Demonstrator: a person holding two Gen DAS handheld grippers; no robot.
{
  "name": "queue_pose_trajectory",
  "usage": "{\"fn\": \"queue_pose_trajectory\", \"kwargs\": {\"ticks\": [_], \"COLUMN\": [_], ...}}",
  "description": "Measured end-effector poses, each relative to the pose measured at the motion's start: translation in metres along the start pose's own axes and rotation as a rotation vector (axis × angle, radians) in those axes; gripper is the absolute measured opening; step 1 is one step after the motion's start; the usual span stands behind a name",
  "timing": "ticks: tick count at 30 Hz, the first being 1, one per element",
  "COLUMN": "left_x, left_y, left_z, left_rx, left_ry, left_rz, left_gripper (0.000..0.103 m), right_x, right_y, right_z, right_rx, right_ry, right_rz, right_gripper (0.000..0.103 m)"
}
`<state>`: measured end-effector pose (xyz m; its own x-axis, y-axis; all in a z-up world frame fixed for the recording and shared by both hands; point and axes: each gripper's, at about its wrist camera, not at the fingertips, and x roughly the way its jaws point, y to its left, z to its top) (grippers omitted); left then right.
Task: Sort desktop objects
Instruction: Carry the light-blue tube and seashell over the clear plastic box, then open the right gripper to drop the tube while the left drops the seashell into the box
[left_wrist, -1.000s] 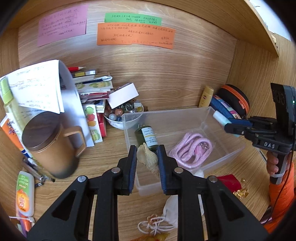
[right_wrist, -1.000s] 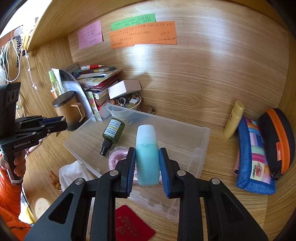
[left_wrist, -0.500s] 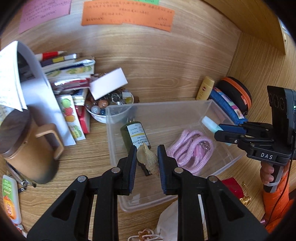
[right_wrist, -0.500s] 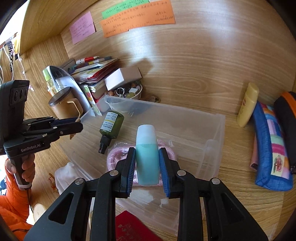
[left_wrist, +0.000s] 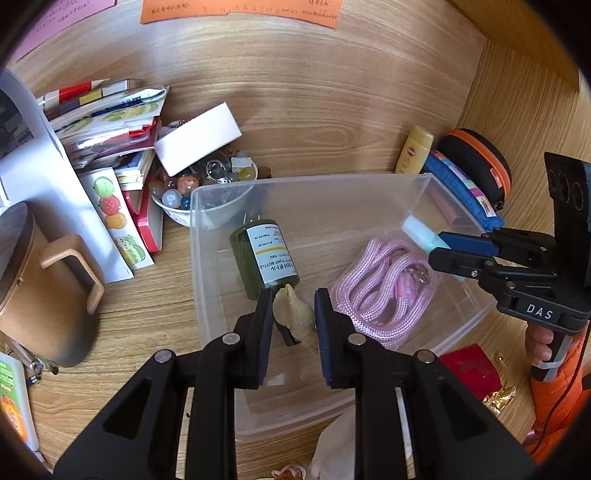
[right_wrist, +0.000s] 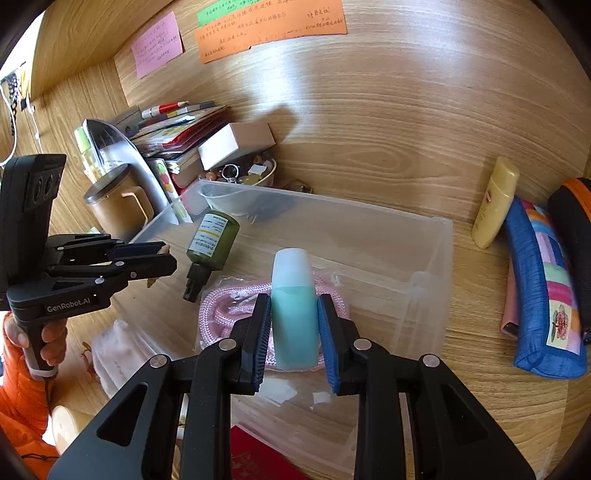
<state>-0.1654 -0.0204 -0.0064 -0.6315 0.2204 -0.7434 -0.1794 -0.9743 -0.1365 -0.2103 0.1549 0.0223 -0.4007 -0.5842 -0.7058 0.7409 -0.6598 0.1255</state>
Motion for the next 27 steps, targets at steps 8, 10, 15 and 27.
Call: {"fn": "queue_pose_trajectory", "kwargs": {"ticks": [8,10,15,27], "left_x": [0.0004,0.0008,0.0028,0.0026], "left_y": [-0.0026,-0.0029,-0.0040,-0.0057], "left_z": [-0.0009,-0.0012,-0.0020,-0.0047], "left_rx": [0.009,0.010,0.017,0.017], "left_ry": [0.003,0.001,0.007,0.015], "left_rz": [0.006,0.010,0.016,0.022], "left_gripper": [0.021,0.021,0.022,0.025], "right_x": [0.0041,0.0042,0.0041,0.0036], "right_y": [0.0050,0.0050,0.0055,0.0109], "right_z": [-0.0024,-0.0023,-0.0025,-0.0051], "right_rx": [-0.037,-0.037,-0.040,-0.048], "right_ry": [0.015,0.015,0.017,0.017], "right_rz": [-0.018,-0.016,-0.016,0.000], "right_gripper": [0.023,0.023,0.024,0.036]}}
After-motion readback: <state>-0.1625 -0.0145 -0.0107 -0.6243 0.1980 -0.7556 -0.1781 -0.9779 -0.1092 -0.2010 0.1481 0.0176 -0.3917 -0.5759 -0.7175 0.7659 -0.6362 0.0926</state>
